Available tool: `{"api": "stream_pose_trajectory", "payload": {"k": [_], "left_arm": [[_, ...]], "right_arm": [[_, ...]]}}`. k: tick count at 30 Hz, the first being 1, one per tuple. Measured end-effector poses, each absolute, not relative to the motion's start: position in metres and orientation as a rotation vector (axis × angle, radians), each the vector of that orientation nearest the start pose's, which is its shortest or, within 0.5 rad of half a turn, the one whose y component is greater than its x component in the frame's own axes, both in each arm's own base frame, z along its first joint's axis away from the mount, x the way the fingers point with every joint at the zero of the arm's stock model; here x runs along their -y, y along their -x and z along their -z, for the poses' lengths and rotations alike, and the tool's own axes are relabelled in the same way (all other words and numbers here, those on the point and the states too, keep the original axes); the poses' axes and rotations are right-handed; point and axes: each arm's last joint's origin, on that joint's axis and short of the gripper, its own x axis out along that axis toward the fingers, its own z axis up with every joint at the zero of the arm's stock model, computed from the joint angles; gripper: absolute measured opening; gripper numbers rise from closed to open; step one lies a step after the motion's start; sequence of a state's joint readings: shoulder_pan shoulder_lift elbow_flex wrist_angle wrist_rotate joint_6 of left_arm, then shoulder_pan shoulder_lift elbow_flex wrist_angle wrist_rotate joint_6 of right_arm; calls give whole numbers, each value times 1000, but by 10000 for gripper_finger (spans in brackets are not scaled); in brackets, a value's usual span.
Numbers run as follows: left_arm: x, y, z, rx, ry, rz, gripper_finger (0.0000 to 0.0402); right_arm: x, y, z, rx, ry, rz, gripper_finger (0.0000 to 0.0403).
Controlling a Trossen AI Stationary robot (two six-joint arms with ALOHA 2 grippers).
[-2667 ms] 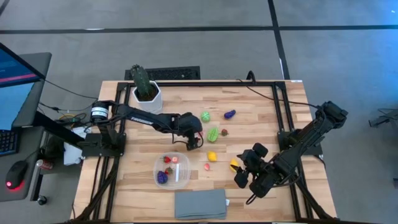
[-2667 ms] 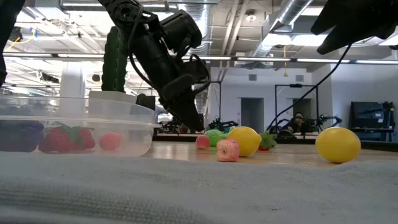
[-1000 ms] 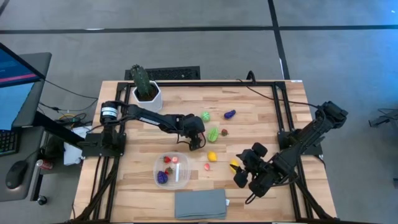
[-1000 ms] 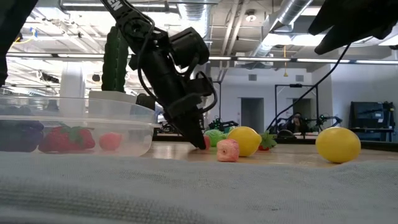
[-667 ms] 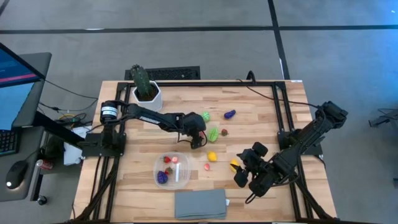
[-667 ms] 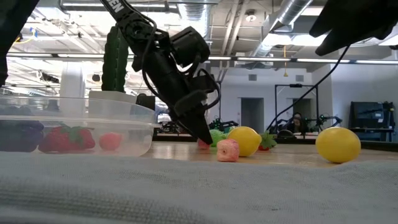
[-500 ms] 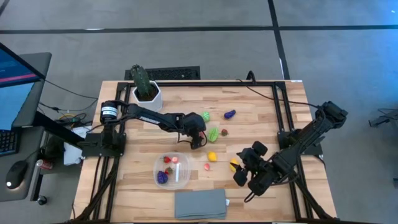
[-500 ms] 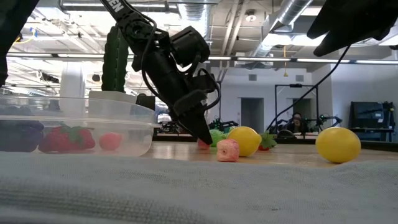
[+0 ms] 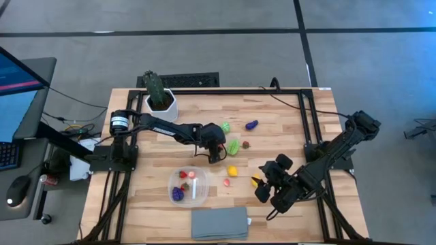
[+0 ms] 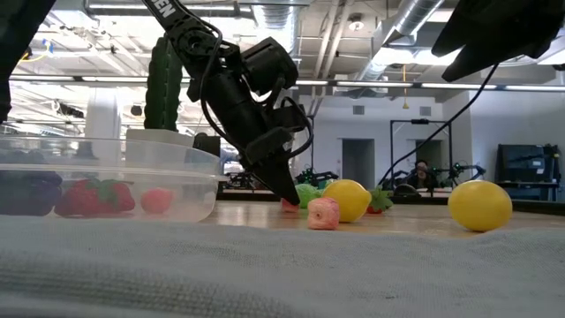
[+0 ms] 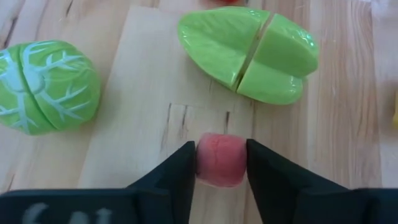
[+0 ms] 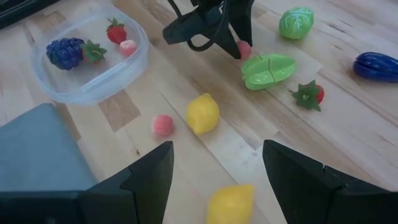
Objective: Pick and placing Produce into tupperware
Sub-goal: Put the top peach into the transparent bin
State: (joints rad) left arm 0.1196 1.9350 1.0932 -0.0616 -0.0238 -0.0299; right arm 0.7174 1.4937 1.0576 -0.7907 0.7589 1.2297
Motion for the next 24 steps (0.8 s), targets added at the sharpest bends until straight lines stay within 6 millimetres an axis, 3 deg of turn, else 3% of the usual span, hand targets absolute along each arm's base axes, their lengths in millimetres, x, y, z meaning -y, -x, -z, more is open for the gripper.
{"api": "stream_pose_trajectory", "payload": {"k": [6, 13, 24], "left_arm": [[-46, -379, -132, -900, 84, -154, 90], [-46, -377, -134, -912, 113, -168, 90], [-45, -364, -178, -846, 108, -175, 87]], "right_arm": [[-168, -222, -234, -698, -332, 533, 271], [-169, -222, -234, -702, -337, 527, 271], [-169, -222, -234, -721, -336, 515, 271]]}}
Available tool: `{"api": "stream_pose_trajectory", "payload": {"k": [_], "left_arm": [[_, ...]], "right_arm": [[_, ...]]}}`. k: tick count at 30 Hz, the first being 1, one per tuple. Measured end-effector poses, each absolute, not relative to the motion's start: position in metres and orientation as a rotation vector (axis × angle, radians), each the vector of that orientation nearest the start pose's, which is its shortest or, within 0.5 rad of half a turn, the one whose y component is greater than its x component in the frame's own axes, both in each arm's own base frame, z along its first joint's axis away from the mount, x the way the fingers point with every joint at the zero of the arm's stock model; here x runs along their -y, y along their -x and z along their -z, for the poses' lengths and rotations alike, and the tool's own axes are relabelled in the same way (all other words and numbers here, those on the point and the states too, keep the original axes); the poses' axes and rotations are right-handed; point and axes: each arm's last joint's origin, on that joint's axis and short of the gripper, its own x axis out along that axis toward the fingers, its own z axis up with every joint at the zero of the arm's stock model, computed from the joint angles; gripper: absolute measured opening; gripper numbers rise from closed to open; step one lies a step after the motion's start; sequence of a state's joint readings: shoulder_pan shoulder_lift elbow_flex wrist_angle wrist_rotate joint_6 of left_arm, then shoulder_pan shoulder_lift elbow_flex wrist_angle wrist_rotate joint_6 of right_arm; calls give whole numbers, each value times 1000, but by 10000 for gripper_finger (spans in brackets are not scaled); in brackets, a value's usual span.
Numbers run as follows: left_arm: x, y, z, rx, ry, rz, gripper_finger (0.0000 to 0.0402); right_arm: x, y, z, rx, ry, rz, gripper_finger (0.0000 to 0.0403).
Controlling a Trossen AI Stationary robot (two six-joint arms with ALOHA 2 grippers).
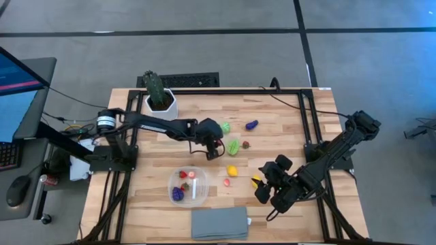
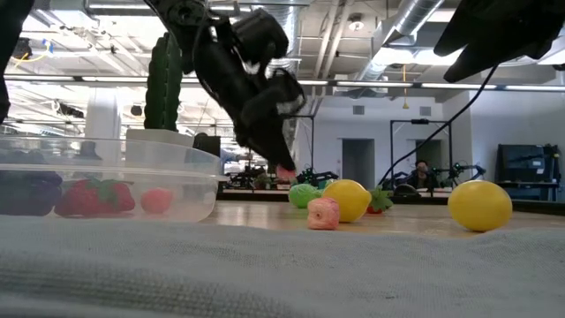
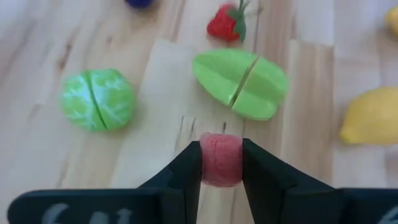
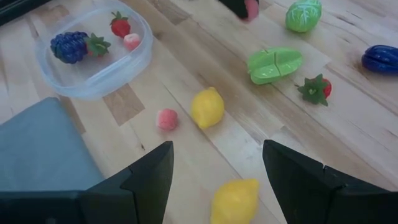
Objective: Pick and placing Produce into tupperware
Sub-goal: Put the top peach into the transparent bin
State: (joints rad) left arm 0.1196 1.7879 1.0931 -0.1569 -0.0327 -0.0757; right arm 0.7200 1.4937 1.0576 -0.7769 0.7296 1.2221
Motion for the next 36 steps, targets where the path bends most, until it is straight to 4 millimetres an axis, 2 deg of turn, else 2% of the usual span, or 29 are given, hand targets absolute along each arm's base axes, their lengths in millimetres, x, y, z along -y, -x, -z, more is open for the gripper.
{"api": "stream_pose_trajectory", "payload": {"k": [8, 14, 19, 23, 36], "left_arm": [[-31, -345, -221, -790, 114, -163, 85], [-10, -328, -249, -754, 86, -179, 86], [11, -313, -265, -752, 67, -184, 86], [30, -300, -271, -771, 61, -186, 86], [102, -269, -266, -844, 112, -188, 87]], "right_arm": [[-171, -221, -234, -723, -333, 506, 271], [-173, -219, -234, -722, -332, 497, 271], [-174, -219, -234, -717, -341, 497, 271], [-174, -219, -234, -715, -342, 498, 271], [-173, -219, -234, -721, -312, 488, 271]]}}
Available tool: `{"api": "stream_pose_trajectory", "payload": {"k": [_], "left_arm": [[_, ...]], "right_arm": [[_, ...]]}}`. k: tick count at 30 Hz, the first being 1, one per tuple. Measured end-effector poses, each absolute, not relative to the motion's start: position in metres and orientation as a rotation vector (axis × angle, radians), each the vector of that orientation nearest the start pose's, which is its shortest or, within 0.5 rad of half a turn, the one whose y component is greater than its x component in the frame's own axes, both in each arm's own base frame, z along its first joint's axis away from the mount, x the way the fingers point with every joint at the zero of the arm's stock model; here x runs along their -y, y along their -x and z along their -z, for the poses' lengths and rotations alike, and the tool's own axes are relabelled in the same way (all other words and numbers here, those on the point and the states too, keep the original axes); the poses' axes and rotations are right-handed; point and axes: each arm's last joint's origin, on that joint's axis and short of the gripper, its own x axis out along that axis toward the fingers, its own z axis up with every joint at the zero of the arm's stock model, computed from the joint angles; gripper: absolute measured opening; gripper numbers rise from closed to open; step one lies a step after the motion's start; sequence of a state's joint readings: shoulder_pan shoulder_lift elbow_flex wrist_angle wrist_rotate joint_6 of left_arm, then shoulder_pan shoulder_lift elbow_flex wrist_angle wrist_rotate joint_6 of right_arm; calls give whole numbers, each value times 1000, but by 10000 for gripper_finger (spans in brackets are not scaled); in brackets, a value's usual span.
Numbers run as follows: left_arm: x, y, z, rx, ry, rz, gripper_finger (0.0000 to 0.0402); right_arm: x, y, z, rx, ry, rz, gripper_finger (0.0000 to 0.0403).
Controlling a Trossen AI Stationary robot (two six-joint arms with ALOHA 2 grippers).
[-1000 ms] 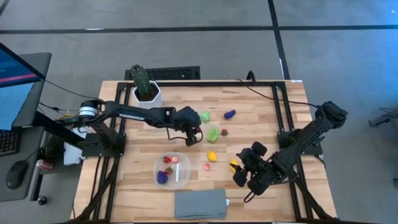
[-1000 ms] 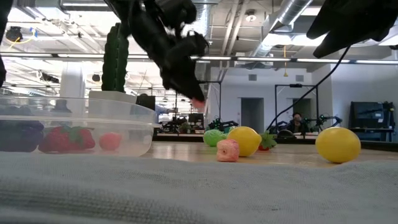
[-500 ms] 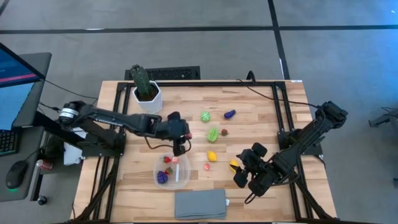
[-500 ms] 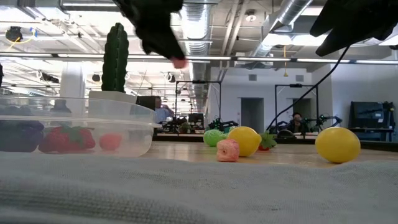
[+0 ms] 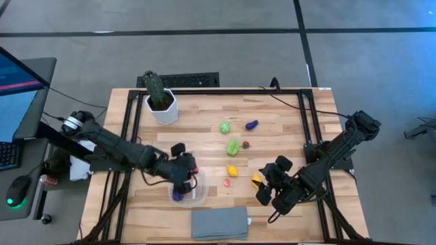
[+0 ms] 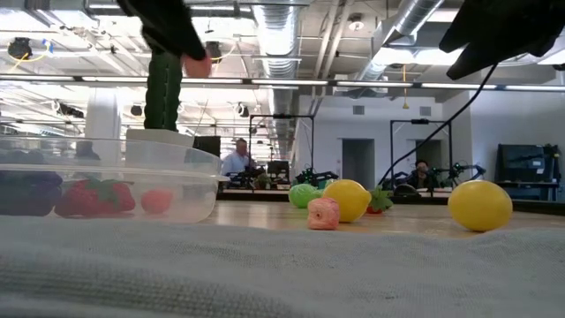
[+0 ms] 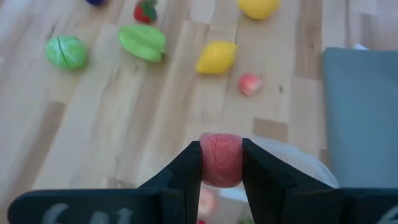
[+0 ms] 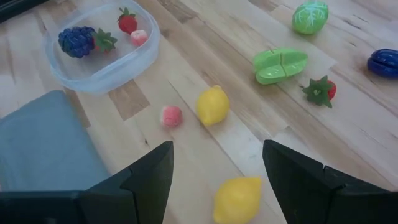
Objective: Pick and placing Produce into tupperware
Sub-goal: Put the top peach into the transparent bin
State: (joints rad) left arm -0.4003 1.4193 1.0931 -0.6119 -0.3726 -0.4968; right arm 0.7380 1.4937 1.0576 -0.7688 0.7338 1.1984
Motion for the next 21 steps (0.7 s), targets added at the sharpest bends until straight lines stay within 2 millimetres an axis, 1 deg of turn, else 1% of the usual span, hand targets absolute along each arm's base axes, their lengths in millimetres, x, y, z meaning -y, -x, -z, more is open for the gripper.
{"api": "stream_pose_trajectory", "payload": {"k": [5, 9, 17, 21], "left_arm": [[123, -255, -265, -840, 130, -236, 87], [133, -245, -263, -836, 141, -290, 87], [146, -229, -258, -813, 157, -389, 87], [149, -221, -245, -813, 185, -423, 87]], "right_arm": [[-172, -221, -234, -726, -291, 486, 271], [-171, -222, -234, -730, -275, 483, 271], [-170, -222, -234, -732, -265, 482, 271], [-170, -222, -234, -733, -265, 481, 271]]}}
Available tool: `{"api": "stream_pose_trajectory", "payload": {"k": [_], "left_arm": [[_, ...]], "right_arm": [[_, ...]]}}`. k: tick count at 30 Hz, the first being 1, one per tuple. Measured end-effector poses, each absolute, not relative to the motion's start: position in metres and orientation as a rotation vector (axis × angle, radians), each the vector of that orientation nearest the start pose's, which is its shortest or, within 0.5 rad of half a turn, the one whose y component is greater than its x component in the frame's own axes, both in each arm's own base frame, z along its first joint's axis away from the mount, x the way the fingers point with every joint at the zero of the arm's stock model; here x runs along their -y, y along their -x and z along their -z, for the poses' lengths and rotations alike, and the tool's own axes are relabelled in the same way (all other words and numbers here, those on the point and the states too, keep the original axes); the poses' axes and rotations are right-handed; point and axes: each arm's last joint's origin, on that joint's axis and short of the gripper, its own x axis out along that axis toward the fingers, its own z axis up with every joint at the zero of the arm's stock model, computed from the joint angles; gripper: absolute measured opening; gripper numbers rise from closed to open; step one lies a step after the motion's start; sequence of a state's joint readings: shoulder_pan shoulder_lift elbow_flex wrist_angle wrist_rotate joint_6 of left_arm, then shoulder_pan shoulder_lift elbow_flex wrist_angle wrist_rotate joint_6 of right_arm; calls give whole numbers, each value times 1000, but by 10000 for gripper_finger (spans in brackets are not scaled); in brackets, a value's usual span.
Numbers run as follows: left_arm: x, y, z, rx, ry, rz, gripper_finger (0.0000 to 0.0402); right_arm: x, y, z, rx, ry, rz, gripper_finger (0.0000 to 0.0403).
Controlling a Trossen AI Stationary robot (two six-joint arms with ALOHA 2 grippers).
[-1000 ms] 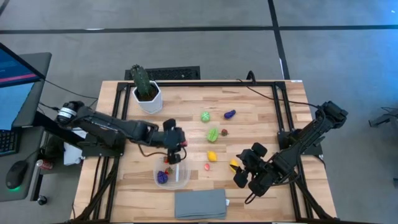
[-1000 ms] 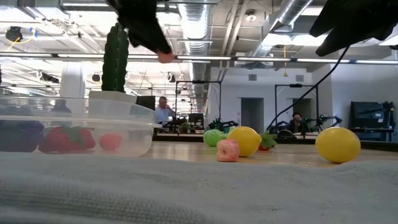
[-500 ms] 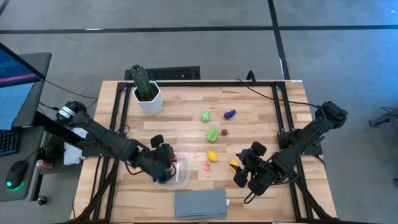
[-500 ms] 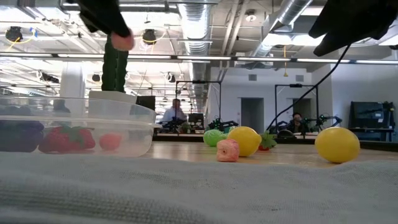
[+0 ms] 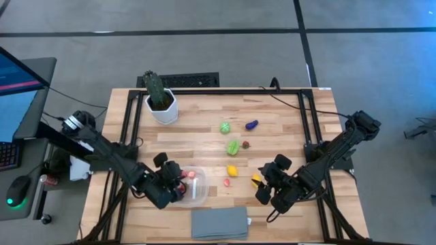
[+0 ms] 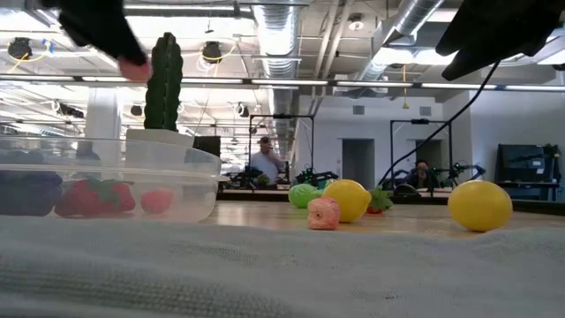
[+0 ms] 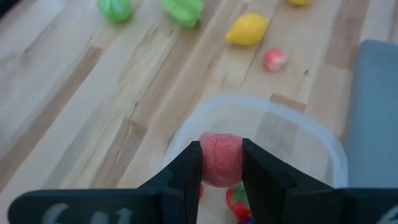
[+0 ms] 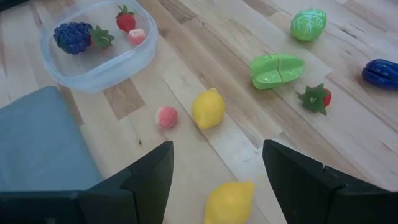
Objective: Pick and placing Produce into tupperware
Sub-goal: Put the top peach into the transparent bin
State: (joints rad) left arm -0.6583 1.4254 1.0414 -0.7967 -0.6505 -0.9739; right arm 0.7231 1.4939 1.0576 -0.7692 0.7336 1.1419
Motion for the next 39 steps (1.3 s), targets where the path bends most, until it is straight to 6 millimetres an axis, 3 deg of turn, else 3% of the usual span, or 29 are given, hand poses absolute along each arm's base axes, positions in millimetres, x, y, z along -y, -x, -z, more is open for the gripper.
{"api": "stream_pose_trajectory", "payload": {"k": [8, 18, 39], "left_arm": [[155, -211, -221, -793, 274, -436, 87], [150, -215, -194, -736, 316, -365, 87], [113, -235, -186, -927, 184, -247, 87]], "right_arm": [[-171, -221, -234, -733, -264, 478, 271], [-163, -228, -235, -734, -240, 491, 271], [-160, -234, -236, -721, -249, 487, 271]]}}
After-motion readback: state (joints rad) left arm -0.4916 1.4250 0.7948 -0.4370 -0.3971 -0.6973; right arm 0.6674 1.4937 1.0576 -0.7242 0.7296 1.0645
